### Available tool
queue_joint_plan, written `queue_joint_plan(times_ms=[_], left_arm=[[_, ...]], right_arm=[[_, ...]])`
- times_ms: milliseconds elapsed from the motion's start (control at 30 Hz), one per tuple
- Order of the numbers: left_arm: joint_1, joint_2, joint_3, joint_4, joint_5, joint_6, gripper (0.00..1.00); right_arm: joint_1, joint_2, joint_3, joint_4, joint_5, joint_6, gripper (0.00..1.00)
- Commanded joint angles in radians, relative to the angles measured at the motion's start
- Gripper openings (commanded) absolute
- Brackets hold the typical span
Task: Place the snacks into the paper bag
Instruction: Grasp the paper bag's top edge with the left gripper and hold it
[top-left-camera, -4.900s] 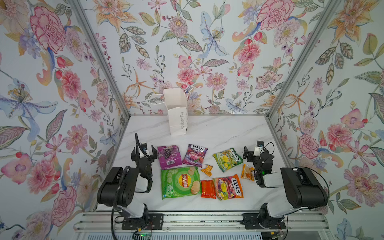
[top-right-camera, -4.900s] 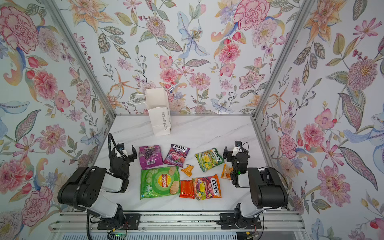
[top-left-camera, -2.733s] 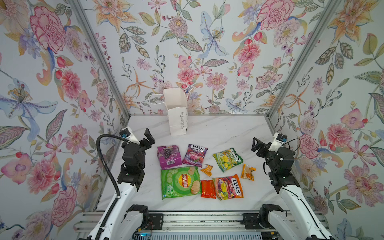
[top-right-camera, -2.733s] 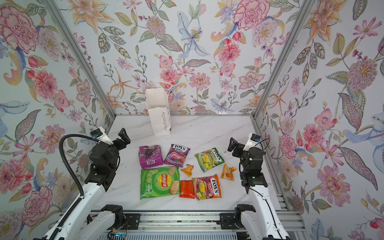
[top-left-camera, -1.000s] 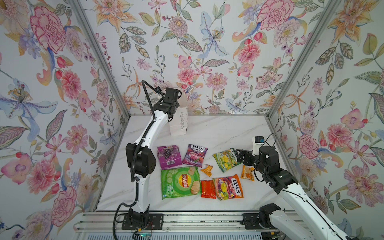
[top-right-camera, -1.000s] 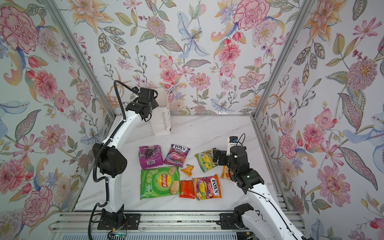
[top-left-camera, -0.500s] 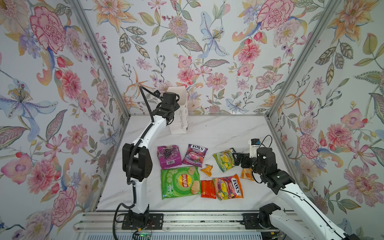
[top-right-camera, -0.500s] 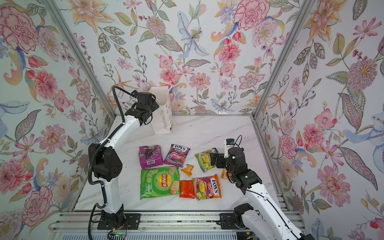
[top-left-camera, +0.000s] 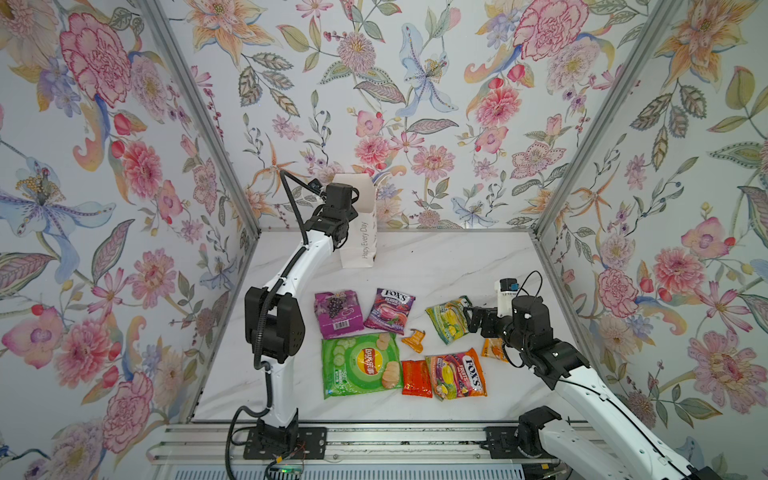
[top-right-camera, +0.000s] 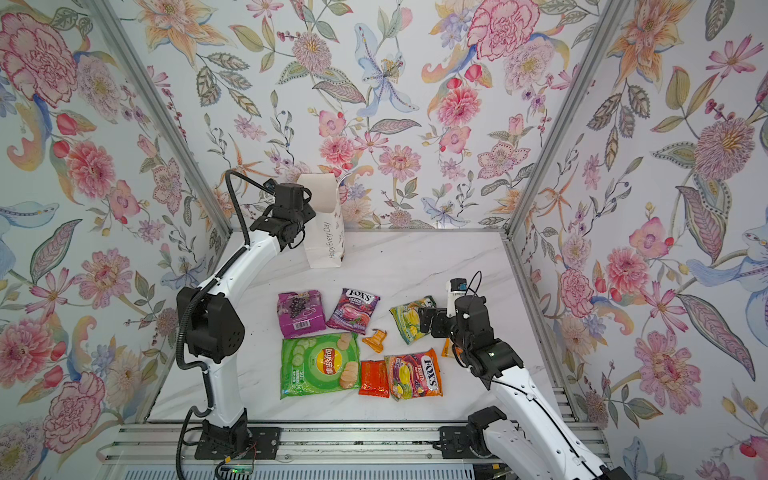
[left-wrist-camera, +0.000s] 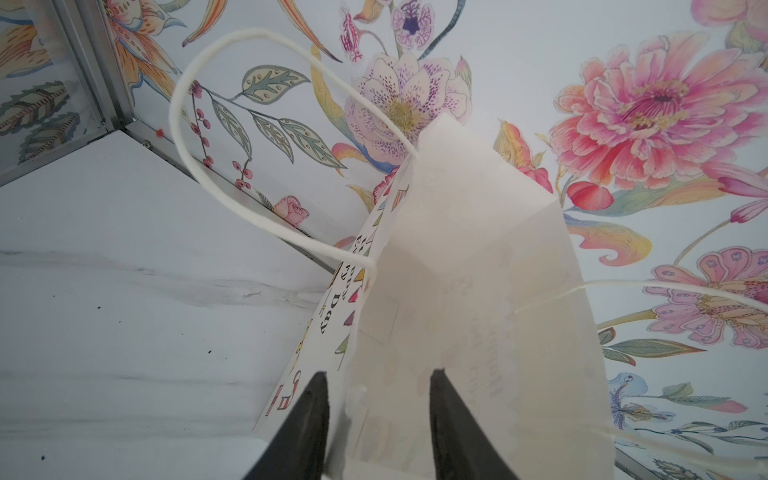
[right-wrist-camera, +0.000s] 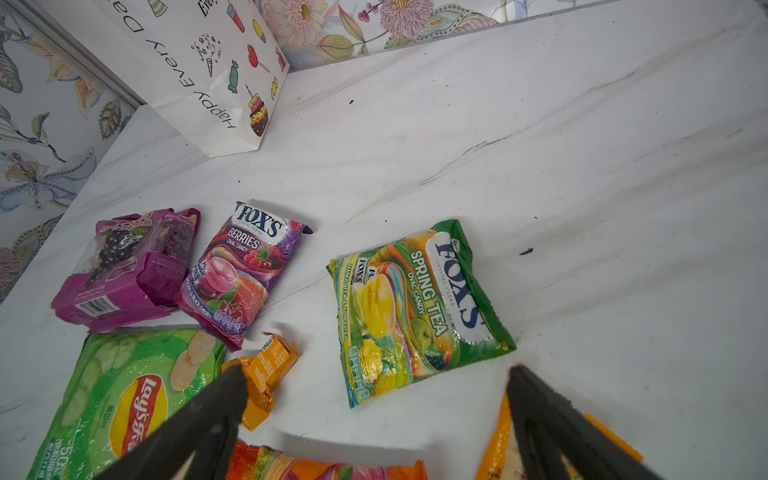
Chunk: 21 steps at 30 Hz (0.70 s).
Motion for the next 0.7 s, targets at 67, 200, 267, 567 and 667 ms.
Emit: queue_joint_plan(times_ms=[67,200,267,567,667], left_arm=[[0.001,-0.080,-0.062,0.023,-0.039,0.016,0.29],[0.008,-0.127,-0.141,0.074,-0.050,0.028,0.22],[0.013,-0.130,-0.150,0.076,-0.040,0.031,0.20],[0.032,-0.218,-0.278,0.174,-0.030,0.055,0.28],[0.041,-0.194,-0.257,0.218,0.041,0.098,0.43]], right_arm=[[0.010,-0.008,0.002,-0.015,0.011,0.012,0.99],[0.015,-0.005,0.010,-0.022,0.015,0.013,0.99],[0.018,-0.005,0.012,-0.024,0.017,0.013,0.99],[0.025,-0.006,0.017,-0.044,0.034,0.012,0.99],[0.029,-0.002,0.018,-0.043,0.033,0.013,0.99]])
